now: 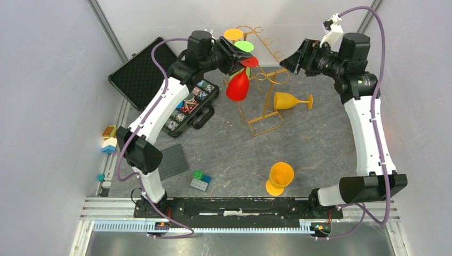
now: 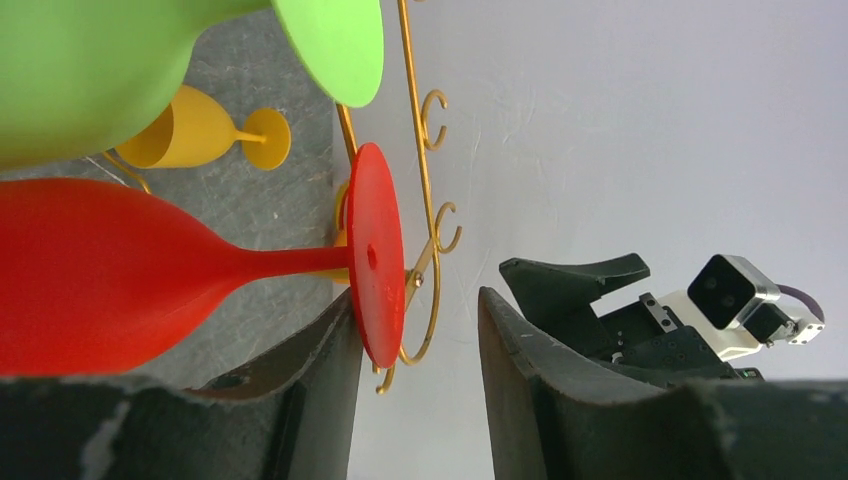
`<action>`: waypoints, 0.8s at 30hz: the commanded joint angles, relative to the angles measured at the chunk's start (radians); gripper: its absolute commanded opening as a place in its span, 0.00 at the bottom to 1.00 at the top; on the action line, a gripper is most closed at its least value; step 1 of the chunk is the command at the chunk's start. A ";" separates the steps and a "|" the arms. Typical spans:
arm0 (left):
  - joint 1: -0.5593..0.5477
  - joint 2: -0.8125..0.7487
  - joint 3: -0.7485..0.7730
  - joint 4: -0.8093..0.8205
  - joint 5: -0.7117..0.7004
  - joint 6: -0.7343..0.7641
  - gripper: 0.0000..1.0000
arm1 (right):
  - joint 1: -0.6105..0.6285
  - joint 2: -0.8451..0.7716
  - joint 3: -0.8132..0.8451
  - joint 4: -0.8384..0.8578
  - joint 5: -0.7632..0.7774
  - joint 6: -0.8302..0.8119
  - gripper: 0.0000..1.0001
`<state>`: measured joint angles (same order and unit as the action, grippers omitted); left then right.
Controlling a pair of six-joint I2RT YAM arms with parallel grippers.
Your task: Place the wine glass upside down on the wine glass rack
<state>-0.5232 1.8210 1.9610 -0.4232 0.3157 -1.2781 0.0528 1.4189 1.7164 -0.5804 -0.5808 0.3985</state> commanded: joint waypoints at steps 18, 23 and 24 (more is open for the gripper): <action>-0.005 0.079 0.188 -0.108 0.071 0.117 0.47 | -0.014 0.004 0.061 -0.164 0.157 -0.176 0.90; -0.009 0.087 0.201 -0.139 0.087 0.124 0.47 | -0.016 0.005 0.047 -0.176 0.189 -0.195 0.91; -0.009 0.087 0.204 -0.151 0.089 0.129 0.47 | -0.016 0.003 0.041 -0.182 0.210 -0.202 0.91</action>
<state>-0.5255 1.9072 2.1067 -0.5491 0.3698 -1.1999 0.0437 1.4235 1.7531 -0.7612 -0.4267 0.2321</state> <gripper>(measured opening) 0.473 0.906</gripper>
